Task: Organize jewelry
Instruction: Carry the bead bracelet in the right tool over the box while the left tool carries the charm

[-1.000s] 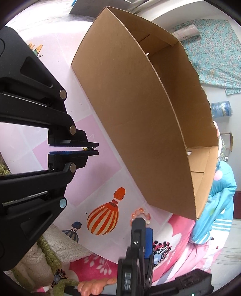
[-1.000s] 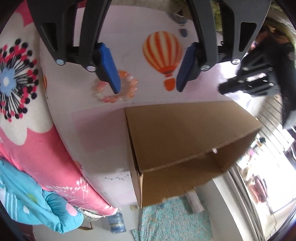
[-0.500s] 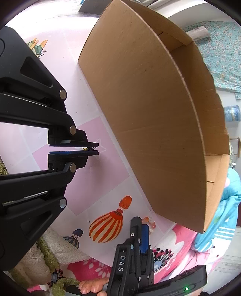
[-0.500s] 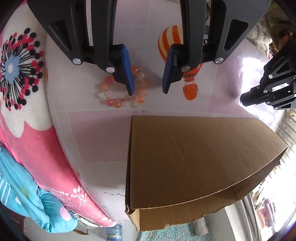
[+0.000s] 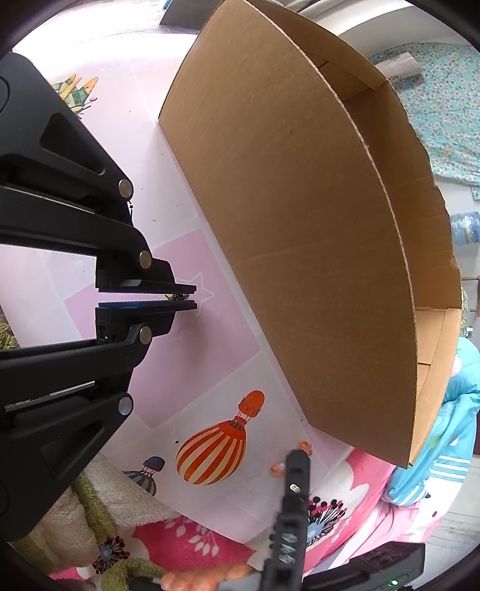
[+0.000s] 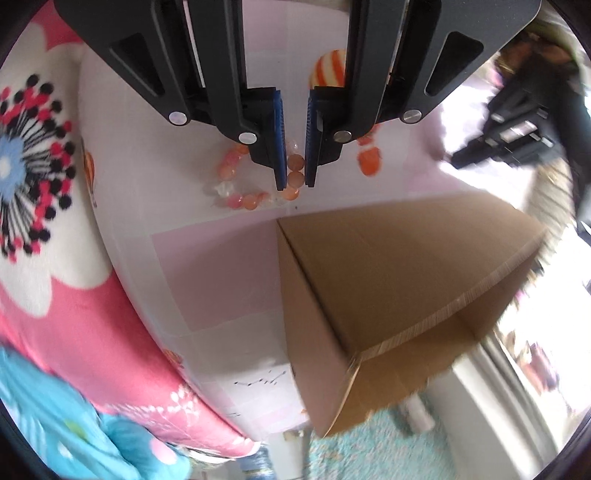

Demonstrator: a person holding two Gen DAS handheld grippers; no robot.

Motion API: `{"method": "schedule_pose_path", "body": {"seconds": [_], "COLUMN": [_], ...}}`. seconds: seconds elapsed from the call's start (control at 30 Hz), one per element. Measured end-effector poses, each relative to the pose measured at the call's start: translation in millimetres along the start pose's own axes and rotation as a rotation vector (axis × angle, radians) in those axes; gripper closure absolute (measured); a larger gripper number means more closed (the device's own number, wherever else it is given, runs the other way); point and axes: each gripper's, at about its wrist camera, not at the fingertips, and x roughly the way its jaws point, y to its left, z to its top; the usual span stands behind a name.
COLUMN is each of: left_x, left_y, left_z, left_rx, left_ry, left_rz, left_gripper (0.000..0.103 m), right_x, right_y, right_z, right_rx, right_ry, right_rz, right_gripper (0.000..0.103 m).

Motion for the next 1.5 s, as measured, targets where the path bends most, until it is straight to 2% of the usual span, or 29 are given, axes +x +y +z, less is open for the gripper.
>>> {"method": "schedule_pose_path", "body": {"seconds": [0.1, 0.4, 0.9, 1.13, 1.27, 1.5], "left_x": [-1, -7, -23, -71, -107, -140], "left_y": [1, -1, -5, -1, 10, 27], "left_z": [-1, -4, -6, -4, 11, 56], "left_rx": [-0.002, -0.008, -0.011, 0.0, -0.023, -0.016], "left_ry": [-0.004, -0.015, -0.059, -0.173, -0.239, -0.328], "left_rz": [0.004, 0.023, 0.03, -0.001, -0.09, -0.053], "left_gripper": [0.101, 0.101, 0.101, 0.101, 0.101, 0.101], "right_x": [-13, -41, -71, -93, -108, -97], "right_y": [-12, -18, -5, 12, 36, 64], "right_z": [2, 6, 0, 5, 18, 61], "right_rx": [0.082, 0.166, 0.136, 0.121, 0.078, 0.02], "right_ry": [-0.03, -0.097, -0.143, -0.181, -0.239, -0.258], "right_rz": [0.095, 0.25, 0.277, 0.337, 0.394, 0.525], "right_gripper": [0.093, 0.093, 0.093, 0.093, 0.093, 0.093]}}
